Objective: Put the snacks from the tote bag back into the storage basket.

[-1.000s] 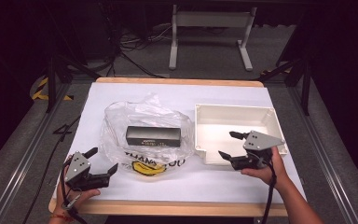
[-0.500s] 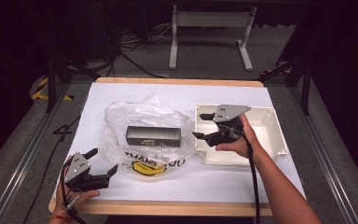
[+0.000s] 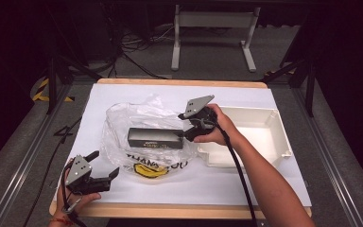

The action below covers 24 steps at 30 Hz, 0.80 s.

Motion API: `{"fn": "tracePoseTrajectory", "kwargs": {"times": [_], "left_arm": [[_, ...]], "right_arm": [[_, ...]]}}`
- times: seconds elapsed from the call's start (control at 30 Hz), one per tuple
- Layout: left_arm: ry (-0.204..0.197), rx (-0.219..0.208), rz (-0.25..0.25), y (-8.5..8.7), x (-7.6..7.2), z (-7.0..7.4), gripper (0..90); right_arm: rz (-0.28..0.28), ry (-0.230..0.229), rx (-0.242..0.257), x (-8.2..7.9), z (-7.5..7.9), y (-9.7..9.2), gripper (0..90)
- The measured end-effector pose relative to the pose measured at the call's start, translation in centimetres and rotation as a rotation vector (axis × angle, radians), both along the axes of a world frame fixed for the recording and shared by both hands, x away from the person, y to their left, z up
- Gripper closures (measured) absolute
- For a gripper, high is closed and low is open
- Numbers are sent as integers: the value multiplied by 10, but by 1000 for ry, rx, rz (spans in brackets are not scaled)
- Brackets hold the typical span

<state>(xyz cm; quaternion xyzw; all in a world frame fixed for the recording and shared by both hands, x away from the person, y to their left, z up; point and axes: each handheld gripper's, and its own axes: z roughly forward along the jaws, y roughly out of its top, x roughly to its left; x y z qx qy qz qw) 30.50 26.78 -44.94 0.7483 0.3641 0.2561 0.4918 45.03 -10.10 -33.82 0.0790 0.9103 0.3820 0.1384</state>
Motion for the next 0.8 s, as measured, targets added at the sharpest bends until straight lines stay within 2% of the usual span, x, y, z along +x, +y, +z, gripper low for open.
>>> {"fn": "tracePoseTrajectory", "kwargs": {"times": [0.3,0.43,0.6,0.8], "left_arm": [[3,5,-2,-1,0,0,76],[4,7,0,-1,1,-1,76],[8,8,-1,-1,1,-1,76],[8,9,-6,-1,0,-1,76]], "right_arm": [[23,24,-39,8,-10,15,369],[33,52,-61,14,-17,20,369],[59,90,-148,18,-26,28,369],[60,102,-210,22,-32,37,362]]}}
